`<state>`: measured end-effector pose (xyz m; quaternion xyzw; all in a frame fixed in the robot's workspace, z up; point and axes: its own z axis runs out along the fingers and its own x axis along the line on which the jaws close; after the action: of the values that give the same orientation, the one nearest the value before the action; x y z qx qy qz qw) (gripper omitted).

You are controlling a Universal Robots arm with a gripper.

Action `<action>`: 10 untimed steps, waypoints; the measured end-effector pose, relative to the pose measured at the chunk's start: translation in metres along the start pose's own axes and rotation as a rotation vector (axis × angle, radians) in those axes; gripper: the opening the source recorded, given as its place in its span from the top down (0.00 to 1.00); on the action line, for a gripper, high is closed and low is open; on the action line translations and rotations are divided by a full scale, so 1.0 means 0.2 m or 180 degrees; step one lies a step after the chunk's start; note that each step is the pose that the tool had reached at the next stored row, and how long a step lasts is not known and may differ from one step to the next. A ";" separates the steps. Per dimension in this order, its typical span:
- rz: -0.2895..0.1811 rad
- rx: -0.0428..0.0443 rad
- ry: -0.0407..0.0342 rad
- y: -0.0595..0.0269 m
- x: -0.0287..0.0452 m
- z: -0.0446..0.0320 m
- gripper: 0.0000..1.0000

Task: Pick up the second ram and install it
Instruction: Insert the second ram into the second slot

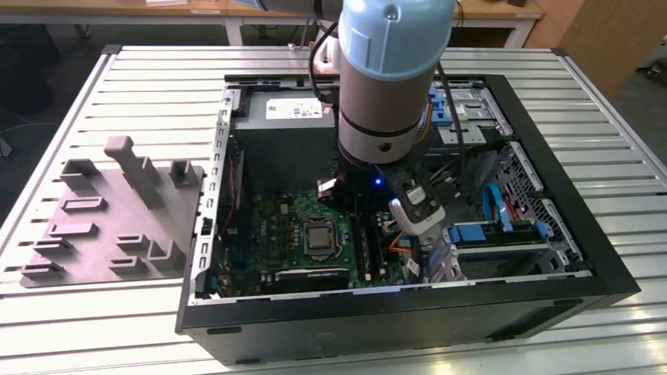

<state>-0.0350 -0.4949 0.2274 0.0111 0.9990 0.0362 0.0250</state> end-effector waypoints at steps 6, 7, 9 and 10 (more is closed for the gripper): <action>0.0000 0.0000 0.0000 0.000 0.000 0.001 0.89; 0.0000 0.0000 0.0000 0.000 0.000 0.001 0.89; 0.0000 -0.0001 0.0000 0.000 0.000 -0.001 0.89; 0.0000 -0.0001 0.0000 0.001 0.000 -0.005 0.89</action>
<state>-0.0350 -0.4949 0.2283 0.0111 0.9990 0.0363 0.0251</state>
